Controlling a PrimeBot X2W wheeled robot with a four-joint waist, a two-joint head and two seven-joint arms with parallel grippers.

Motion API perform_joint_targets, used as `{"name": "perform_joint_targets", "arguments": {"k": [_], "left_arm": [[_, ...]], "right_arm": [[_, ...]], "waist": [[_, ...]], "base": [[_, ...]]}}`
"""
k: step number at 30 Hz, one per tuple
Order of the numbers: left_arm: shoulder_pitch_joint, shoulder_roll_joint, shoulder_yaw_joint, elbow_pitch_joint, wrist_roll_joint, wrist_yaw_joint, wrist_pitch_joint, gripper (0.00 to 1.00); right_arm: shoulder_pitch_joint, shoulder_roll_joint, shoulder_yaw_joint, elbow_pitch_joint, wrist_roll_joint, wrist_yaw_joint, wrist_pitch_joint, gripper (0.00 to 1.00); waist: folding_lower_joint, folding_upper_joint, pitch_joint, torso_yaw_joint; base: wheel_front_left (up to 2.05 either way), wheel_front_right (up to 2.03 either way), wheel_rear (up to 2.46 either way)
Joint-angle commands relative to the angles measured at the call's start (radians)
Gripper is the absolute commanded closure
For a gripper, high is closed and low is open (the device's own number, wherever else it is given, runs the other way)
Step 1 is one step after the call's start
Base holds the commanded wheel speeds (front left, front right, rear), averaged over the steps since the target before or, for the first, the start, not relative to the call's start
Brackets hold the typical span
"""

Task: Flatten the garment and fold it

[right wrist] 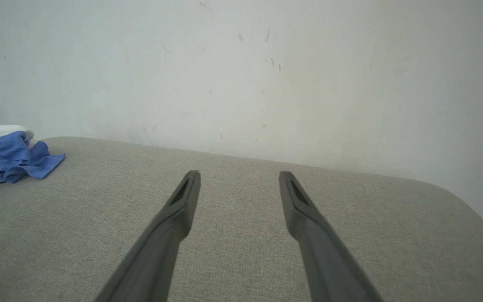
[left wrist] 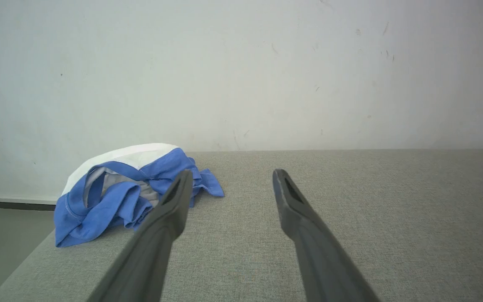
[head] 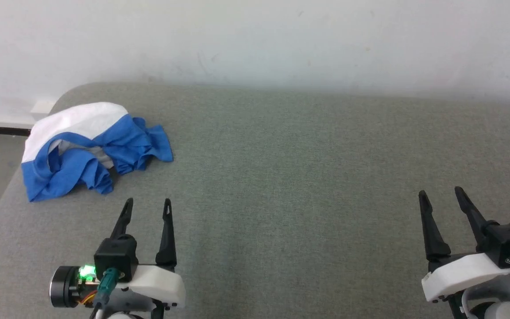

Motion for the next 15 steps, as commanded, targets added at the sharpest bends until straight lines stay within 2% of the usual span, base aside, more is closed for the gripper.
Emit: {"name": "perform_joint_targets", "arguments": {"k": [1, 15], "left_arm": [[0.015, 0.009, -0.007, -0.008, -0.002, 0.012, -0.013, 0.0], [0.029, 0.013, -0.021, -0.022, -0.006, 0.044, -0.04, 0.0]], "right_arm": [[0.001, 0.002, 0.0, -0.001, 0.008, -0.001, -0.013, 0.0], [-0.002, 0.002, 0.009, 0.007, 0.001, -0.001, -0.04, 0.0]], "waist": [[-0.0001, 0.0, 0.0, 0.02], [-0.0001, 0.0, 0.008, 0.101]], "base": [[0.0, 0.0, 0.0], [0.0, 0.0, 0.0]]}}
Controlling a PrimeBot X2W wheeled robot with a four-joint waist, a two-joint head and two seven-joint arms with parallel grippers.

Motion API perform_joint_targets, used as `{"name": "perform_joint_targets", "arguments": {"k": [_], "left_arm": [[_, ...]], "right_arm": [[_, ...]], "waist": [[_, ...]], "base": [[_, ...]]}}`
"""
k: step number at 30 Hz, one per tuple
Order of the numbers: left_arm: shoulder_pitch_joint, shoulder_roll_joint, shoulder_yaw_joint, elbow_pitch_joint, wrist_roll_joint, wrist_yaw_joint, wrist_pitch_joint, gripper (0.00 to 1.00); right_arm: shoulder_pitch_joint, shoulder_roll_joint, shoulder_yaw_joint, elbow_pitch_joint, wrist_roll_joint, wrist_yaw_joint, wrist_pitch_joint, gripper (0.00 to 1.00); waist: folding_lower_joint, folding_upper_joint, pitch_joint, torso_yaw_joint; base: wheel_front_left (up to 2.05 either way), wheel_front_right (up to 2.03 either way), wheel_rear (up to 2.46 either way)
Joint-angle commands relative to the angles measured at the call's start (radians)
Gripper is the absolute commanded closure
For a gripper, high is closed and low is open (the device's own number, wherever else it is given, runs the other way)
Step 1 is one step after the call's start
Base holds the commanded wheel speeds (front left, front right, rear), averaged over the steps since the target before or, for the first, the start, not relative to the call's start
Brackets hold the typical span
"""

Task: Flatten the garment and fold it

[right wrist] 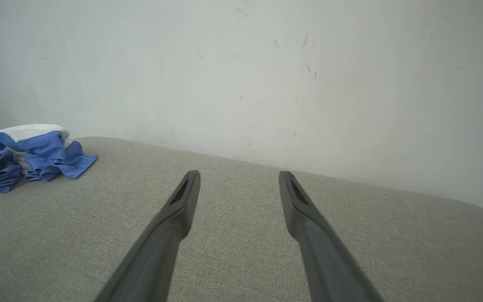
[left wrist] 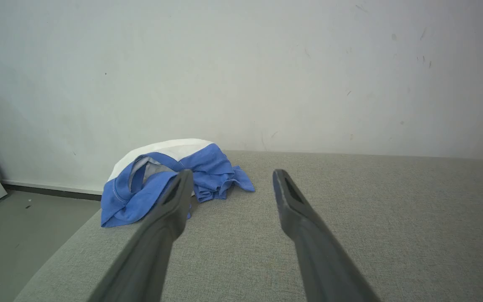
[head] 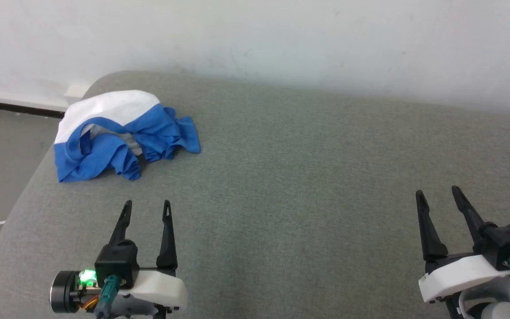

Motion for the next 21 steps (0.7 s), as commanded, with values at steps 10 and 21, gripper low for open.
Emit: {"name": "perform_joint_targets", "arguments": {"k": [10, 21], "left_arm": [[0.015, 0.007, -0.016, -0.015, -0.008, 0.032, -0.029, 0.0], [0.026, 0.012, -0.026, -0.021, -0.01, 0.046, -0.052, 0.0]], "right_arm": [[-0.007, -0.006, 0.013, 0.011, 0.006, -0.001, -0.029, 0.0], [-0.011, -0.005, 0.033, 0.031, 0.019, -0.001, -0.052, 0.0]], "waist": [[0.0, 0.0, 0.009, 0.087], [0.0, 0.0, 0.007, 0.168]], "base": [[0.0, 0.0, 0.0], [0.0, 0.0, 0.0]]}}
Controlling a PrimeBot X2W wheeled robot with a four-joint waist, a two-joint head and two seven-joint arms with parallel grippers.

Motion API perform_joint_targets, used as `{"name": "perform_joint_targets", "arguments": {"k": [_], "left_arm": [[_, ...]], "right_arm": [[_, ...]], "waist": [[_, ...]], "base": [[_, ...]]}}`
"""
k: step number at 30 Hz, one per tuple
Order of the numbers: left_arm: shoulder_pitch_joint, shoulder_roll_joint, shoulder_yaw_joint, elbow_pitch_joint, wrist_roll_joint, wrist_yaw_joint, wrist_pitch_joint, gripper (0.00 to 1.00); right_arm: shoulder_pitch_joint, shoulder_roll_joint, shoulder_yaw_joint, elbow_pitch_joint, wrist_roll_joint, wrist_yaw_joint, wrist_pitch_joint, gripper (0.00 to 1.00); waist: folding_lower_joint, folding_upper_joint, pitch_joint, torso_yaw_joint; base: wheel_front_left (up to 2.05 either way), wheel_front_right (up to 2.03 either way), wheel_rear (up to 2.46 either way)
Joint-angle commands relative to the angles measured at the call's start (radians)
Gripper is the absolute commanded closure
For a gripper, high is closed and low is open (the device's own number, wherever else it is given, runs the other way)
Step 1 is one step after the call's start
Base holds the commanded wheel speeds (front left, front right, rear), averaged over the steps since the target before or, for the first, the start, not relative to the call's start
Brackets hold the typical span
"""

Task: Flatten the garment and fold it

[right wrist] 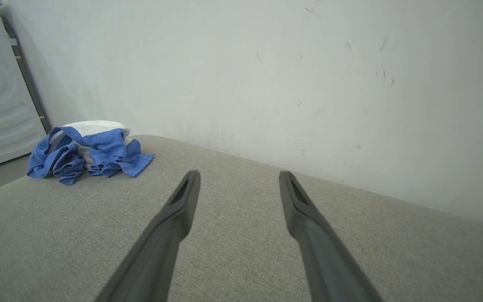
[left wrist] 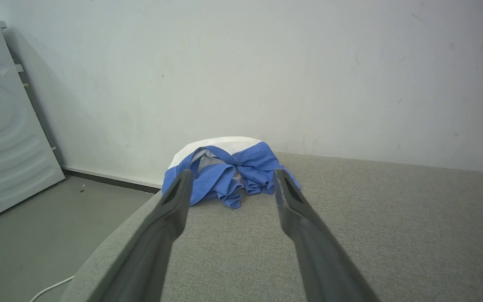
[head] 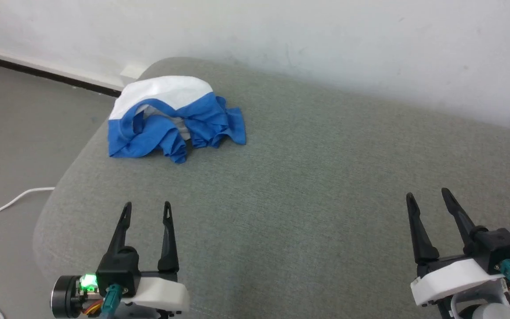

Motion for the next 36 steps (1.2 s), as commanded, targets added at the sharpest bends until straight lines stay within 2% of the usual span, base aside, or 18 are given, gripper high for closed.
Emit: {"name": "perform_joint_targets", "arguments": {"k": [1, 11, 36], "left_arm": [[0.009, 0.008, -0.004, -0.007, -0.007, 0.01, -0.01, 0.0], [0.023, 0.012, -0.01, -0.014, -0.008, 0.026, -0.031, 0.0], [0.053, 0.02, -0.031, -0.028, -0.008, 0.061, -0.083, 0.0]], "right_arm": [[-0.009, 0.0, 0.0, 0.004, 0.009, -0.001, -0.01, 0.0], [-0.016, 0.001, 0.027, 0.03, 0.025, -0.002, -0.031, 0.0], [-0.036, -0.008, 0.054, 0.066, 0.048, -0.002, -0.083, 0.0]], "waist": [[-0.0001, 0.0, 0.0, 0.027], [-0.0001, 0.0, 0.0, 0.089], [-0.0001, 0.0, -0.004, 0.172]], "base": [[0.0, 0.0, 0.0], [0.0, 0.0, 0.0], [0.0, 0.0, 0.0]]}}
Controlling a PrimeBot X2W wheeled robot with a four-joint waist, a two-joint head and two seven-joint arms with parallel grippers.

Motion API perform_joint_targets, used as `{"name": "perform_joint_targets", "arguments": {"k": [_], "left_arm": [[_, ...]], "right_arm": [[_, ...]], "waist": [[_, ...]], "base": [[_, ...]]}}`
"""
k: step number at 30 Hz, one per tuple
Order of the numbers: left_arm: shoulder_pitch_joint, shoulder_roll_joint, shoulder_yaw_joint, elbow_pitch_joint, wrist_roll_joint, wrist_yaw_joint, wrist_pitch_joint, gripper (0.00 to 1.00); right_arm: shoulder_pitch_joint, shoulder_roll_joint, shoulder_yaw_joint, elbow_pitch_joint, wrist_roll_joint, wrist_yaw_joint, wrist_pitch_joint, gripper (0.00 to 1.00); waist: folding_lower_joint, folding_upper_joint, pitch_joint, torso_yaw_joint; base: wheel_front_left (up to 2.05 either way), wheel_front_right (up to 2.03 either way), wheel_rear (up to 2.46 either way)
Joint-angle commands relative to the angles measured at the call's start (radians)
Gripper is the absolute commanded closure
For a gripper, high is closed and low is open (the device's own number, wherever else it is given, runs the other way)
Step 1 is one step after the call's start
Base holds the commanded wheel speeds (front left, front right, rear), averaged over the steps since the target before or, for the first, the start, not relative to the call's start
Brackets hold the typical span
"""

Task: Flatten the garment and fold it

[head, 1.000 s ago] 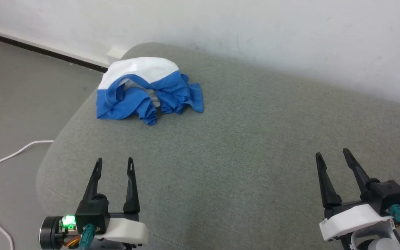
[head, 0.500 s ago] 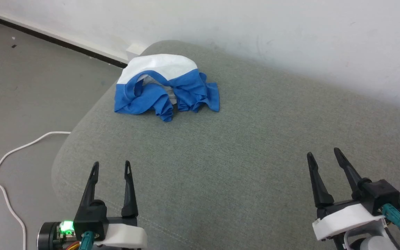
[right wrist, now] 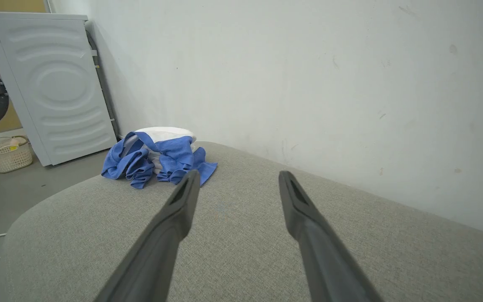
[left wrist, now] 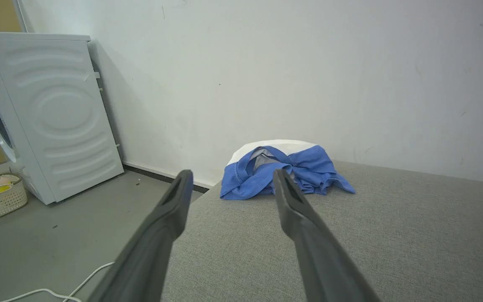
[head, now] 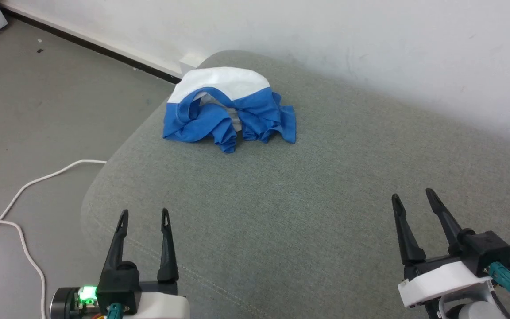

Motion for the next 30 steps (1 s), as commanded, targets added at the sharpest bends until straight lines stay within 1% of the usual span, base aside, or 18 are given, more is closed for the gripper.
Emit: {"name": "perform_joint_targets", "arguments": {"k": [1, 5, 18, 20, 23, 26, 28, 30], "left_arm": [[0.01, 0.005, -0.004, -0.005, -0.008, 0.01, -0.01, 0.0], [0.008, 0.004, -0.009, -0.01, -0.008, 0.016, -0.018, 0.0], [0.001, -0.005, -0.018, -0.015, -0.006, 0.019, -0.018, 0.0], [-0.009, -0.007, -0.018, -0.033, -0.005, 0.021, -0.018, 0.0], [-0.044, -0.013, -0.005, -0.103, -0.017, 0.028, -0.018, 0.0], [-0.098, 0.002, -0.003, -0.155, -0.017, 0.004, -0.018, 0.0], [-0.144, 0.024, -0.011, -0.151, -0.016, -0.027, -0.017, 0.0], [-0.209, 0.03, -0.016, -0.153, -0.016, -0.043, 0.004, 0.0]], "right_arm": [[-0.015, -0.003, -0.003, 0.003, 0.006, -0.002, -0.012, 0.0], [-0.018, -0.003, -0.004, 0.007, 0.008, -0.002, -0.019, 0.0], [-0.019, -0.009, -0.016, 0.001, 0.01, -0.002, -0.019, 0.0], [-0.02, -0.012, -0.019, -0.002, 0.011, -0.002, -0.019, 0.0], [-0.02, -0.019, -0.024, -0.015, 0.013, -0.002, -0.019, 0.0], [-0.022, -0.034, -0.027, -0.035, 0.016, -0.002, -0.019, 0.0], [-0.024, -0.049, -0.029, -0.05, 0.022, -0.002, -0.017, 0.0], [-0.026, -0.064, -0.031, -0.074, 0.028, -0.002, -0.009, 0.0]], "waist": [[0.0, 0.0, 0.001, 0.004], [0.0, 0.0, 0.004, 0.012], [0.0, 0.0, 0.019, -0.001], [0.0, 0.0, 0.024, -0.003], [0.0, 0.0, 0.036, -0.007], [0.0, 0.0, 0.055, -0.011], [0.0, 0.0, 0.069, -0.013], [0.0, 0.0, 0.086, -0.015]], "base": [[0.0, 0.0, 0.0], [0.0, 0.0, 0.0], [0.0, 0.0, 0.0], [0.0, 0.0, 0.0], [0.0, 0.0, 0.0], [0.0, 0.0, 0.0], [0.0, 0.0, 0.0], [0.0, 0.0, 0.0]]}}
